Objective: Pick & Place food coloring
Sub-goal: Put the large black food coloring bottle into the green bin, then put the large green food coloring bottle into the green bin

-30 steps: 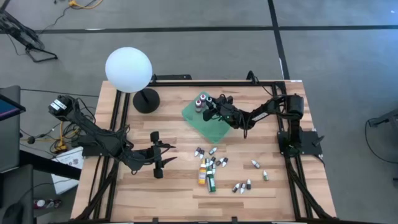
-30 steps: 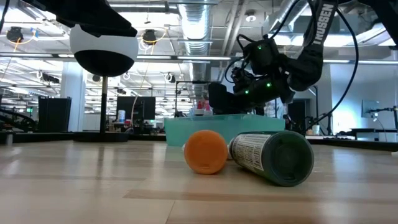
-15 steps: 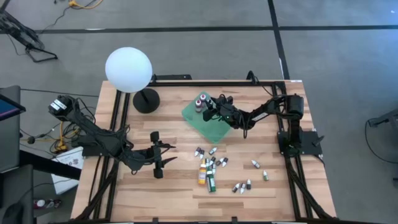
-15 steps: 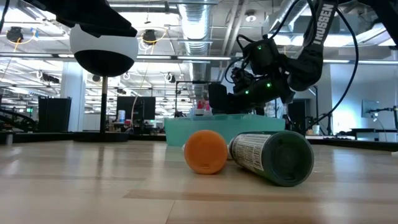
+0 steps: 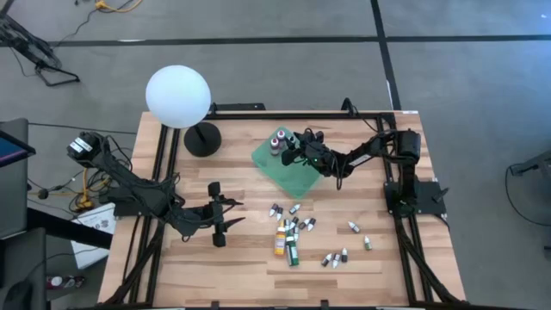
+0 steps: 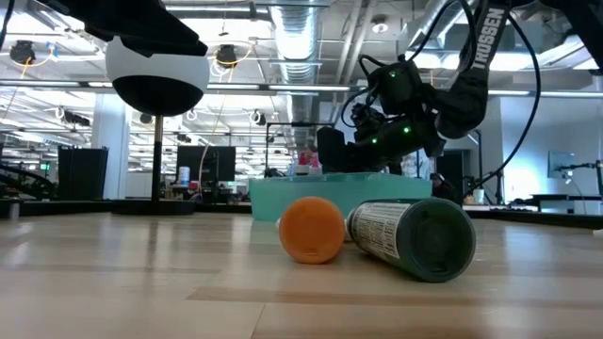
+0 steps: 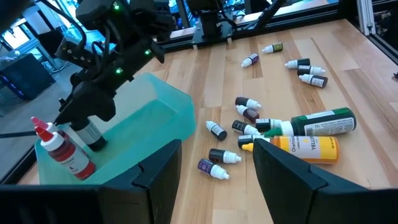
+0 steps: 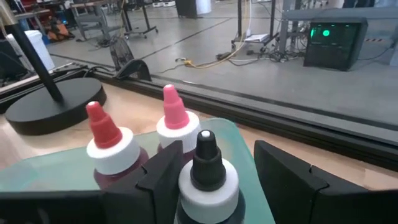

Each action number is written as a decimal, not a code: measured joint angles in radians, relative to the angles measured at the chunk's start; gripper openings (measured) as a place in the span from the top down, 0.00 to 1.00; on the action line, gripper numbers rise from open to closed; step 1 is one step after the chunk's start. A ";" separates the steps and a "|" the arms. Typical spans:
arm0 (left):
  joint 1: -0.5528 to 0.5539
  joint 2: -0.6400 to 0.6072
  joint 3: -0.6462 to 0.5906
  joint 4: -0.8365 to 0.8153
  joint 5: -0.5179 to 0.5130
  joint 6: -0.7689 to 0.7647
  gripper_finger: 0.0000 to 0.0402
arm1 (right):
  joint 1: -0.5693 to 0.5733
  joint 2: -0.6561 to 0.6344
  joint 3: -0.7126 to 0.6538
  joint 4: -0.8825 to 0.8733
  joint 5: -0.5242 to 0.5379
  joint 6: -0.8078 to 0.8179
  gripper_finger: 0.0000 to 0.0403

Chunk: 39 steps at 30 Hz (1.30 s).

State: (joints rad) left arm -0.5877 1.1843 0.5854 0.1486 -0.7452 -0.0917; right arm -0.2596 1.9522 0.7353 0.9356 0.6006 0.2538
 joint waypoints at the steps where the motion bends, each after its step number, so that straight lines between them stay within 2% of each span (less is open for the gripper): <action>1: 0.000 0.000 0.000 0.000 0.000 0.000 0.52 | 0.000 0.000 0.000 0.000 0.000 0.000 0.52; 18: 0.000 0.000 0.000 0.000 0.001 0.000 0.52 | 0.017 -0.003 0.000 0.076 0.000 -0.113 0.46; 27: 0.000 0.000 0.000 0.000 0.001 0.000 0.52 | 0.049 -0.136 0.000 0.080 0.001 -0.246 0.45; 32: 0.000 0.000 0.000 0.000 0.001 0.000 0.52 | 0.112 -0.272 0.000 -0.040 0.001 -0.317 0.45; 39: 0.000 0.000 0.000 0.000 0.002 0.001 0.52 | 0.238 -0.457 0.000 -0.393 0.001 -0.296 0.45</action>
State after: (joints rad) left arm -0.5873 1.1843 0.5854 0.1482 -0.7437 -0.0912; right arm -0.0215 1.4948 0.7353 0.5425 0.6017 -0.0422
